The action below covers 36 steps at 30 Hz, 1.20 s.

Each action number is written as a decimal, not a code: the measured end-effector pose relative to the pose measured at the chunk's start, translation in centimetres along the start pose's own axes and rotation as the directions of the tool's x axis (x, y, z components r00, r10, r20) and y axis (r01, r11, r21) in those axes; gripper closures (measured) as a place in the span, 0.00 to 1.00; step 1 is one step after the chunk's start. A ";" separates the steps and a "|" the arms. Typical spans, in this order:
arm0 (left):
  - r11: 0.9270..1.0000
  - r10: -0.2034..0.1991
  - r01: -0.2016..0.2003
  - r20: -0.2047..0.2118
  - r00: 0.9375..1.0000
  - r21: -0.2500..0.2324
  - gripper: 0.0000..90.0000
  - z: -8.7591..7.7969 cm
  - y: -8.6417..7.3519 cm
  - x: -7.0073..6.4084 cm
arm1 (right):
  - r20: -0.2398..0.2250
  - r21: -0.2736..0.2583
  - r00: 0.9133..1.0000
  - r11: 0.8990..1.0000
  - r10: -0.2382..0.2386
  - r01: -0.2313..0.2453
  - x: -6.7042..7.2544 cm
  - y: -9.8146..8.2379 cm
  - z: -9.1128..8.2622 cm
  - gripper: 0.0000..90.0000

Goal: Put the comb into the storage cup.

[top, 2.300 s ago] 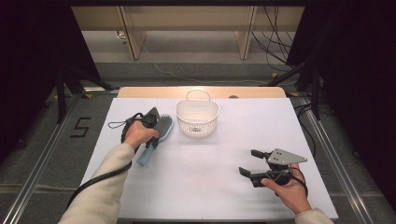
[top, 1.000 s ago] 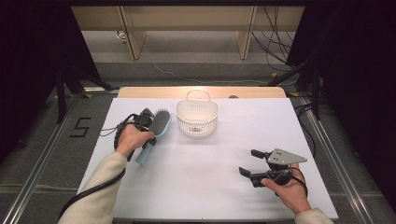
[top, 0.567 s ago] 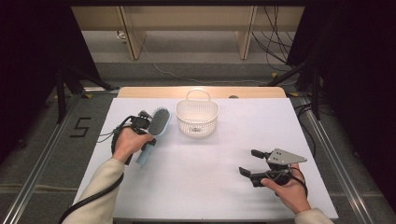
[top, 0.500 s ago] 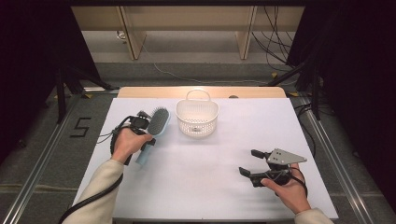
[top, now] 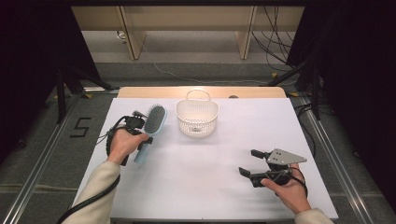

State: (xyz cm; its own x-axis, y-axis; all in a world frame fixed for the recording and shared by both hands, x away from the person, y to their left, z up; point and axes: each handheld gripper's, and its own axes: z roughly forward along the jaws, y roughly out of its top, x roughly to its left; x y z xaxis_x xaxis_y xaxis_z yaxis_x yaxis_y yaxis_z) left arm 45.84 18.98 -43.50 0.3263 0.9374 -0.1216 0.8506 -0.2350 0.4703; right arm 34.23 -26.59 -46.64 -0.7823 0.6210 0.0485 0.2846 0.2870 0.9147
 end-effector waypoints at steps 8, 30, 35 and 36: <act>0.999 -0.013 0.013 0.005 1.000 -0.034 0.78 -0.3 0.1 0.2 | 0.000 -0.002 1.000 1.000 0.001 -0.001 0.0 0.0 -0.1 0.18; 0.992 -0.004 0.004 -0.001 1.000 -0.127 0.78 -1.2 0.5 -0.2 | 0.005 -0.003 1.000 1.000 0.004 -0.004 -0.1 0.0 -0.1 0.18; 0.990 -0.005 0.005 0.000 1.000 -0.142 0.78 -1.4 0.5 -0.3 | 0.004 -0.007 1.000 1.000 0.001 -0.001 -0.1 0.0 -0.1 0.18; 0.989 -0.008 0.008 0.001 1.000 -0.148 0.78 -1.4 0.5 -0.3 | 0.004 -0.006 1.000 1.000 0.001 -0.001 -0.1 0.0 -0.1 0.18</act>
State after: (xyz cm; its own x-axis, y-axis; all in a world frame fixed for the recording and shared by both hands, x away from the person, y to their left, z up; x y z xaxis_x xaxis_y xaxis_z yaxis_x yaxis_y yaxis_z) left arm 45.61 18.94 -41.97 0.3200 0.9390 -0.1256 0.7825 -0.1872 0.5939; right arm 34.18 -26.73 -46.61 -0.7800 0.6239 0.0480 0.2820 0.2819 0.9171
